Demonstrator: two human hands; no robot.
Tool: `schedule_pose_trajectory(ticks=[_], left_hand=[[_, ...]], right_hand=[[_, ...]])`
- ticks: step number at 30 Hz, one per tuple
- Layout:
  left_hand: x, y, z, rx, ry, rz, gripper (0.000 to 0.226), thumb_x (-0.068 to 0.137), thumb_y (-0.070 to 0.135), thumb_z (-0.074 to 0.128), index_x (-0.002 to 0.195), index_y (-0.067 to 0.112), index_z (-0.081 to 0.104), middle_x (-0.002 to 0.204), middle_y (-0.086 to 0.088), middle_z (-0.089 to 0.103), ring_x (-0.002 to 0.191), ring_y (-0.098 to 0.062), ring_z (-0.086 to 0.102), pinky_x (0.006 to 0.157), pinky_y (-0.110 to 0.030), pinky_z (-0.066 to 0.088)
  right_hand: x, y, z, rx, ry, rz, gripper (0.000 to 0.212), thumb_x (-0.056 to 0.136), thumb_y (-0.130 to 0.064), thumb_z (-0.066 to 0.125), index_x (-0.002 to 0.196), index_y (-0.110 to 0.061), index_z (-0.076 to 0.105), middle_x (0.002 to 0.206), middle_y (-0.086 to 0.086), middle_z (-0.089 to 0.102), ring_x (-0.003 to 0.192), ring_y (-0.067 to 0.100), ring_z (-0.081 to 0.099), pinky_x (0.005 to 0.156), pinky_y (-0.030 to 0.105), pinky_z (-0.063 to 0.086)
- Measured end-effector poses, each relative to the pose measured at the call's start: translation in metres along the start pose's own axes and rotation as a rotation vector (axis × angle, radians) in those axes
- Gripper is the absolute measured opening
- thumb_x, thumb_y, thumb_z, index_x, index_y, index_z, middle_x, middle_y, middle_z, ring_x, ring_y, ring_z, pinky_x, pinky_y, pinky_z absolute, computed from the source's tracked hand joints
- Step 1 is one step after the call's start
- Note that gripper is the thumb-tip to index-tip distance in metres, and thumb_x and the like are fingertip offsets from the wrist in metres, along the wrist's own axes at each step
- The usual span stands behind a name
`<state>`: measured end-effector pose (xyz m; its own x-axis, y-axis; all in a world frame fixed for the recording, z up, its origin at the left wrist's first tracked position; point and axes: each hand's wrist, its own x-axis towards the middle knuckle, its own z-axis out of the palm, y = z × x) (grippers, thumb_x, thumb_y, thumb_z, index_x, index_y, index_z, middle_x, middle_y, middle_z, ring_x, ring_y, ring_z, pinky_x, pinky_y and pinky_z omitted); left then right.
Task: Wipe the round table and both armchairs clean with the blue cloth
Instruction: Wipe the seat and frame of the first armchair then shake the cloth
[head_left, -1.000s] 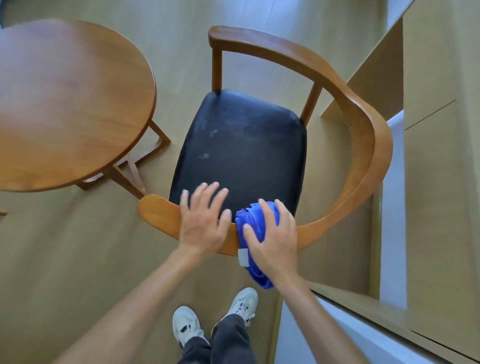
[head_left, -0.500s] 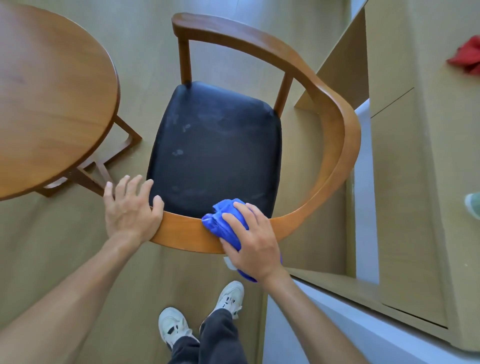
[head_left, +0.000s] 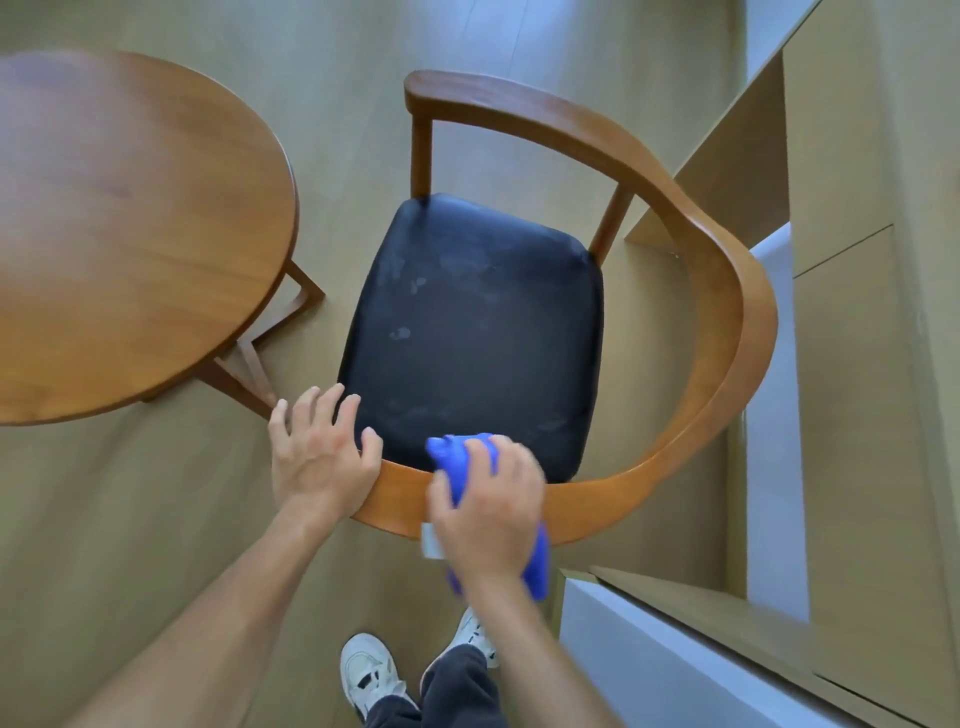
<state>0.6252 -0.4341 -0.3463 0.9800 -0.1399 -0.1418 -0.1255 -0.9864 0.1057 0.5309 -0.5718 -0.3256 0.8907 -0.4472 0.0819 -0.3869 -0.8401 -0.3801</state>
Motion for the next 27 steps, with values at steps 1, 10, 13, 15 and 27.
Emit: schedule_pose_trajectory(ticks=[1,10,13,15,27], left_hand=[[0.0,-0.001,0.0,-0.015,0.014,-0.005,0.051,0.083,0.034,0.037,0.118,0.011,0.064,0.132,-0.009,0.057,0.126,-0.03,0.047,0.111,-0.051,0.021],[-0.003,0.0,-0.007,-0.012,0.024,0.014,0.052,0.085,0.031,0.029,0.114,0.01,0.065,0.128,-0.011,0.059,0.123,-0.03,0.048,0.11,-0.05,0.024],[-0.003,-0.001,-0.007,-0.003,-0.004,0.006,0.05,0.085,0.032,0.03,0.115,0.012,0.064,0.129,-0.009,0.058,0.124,-0.029,0.046,0.111,-0.05,0.025],[-0.003,-0.001,-0.007,-0.007,-0.004,-0.003,0.05,0.084,0.032,0.03,0.114,0.012,0.064,0.129,-0.009,0.058,0.124,-0.028,0.046,0.111,-0.051,0.025],[0.001,-0.001,-0.004,0.004,0.005,-0.005,0.051,0.082,0.033,0.03,0.111,0.011,0.066,0.127,-0.01,0.06,0.121,-0.03,0.051,0.108,-0.052,0.029]], right_hand=[[-0.004,-0.026,0.009,0.011,-0.031,-0.005,0.031,0.077,-0.035,0.061,0.1,-0.014,0.066,0.112,0.008,0.062,0.105,0.034,0.057,0.096,0.045,0.045],[0.009,0.058,-0.019,0.101,-0.125,-0.345,0.032,0.083,-0.035,0.064,0.109,-0.016,0.066,0.119,0.007,0.06,0.111,0.029,0.055,0.097,0.039,0.044],[0.026,0.124,-0.045,0.059,-0.129,-0.299,0.035,0.083,-0.034,0.066,0.111,-0.013,0.067,0.121,0.007,0.061,0.113,0.028,0.056,0.098,0.04,0.044],[0.042,0.157,-0.059,0.016,-0.12,-0.25,0.038,0.083,-0.032,0.066,0.114,-0.01,0.066,0.121,0.008,0.061,0.112,0.027,0.056,0.096,0.043,0.046],[0.003,-0.014,-0.008,0.161,-0.21,-0.068,0.041,0.083,-0.043,0.059,0.115,-0.018,0.063,0.125,0.005,0.057,0.119,0.03,0.051,0.102,0.043,0.043]])
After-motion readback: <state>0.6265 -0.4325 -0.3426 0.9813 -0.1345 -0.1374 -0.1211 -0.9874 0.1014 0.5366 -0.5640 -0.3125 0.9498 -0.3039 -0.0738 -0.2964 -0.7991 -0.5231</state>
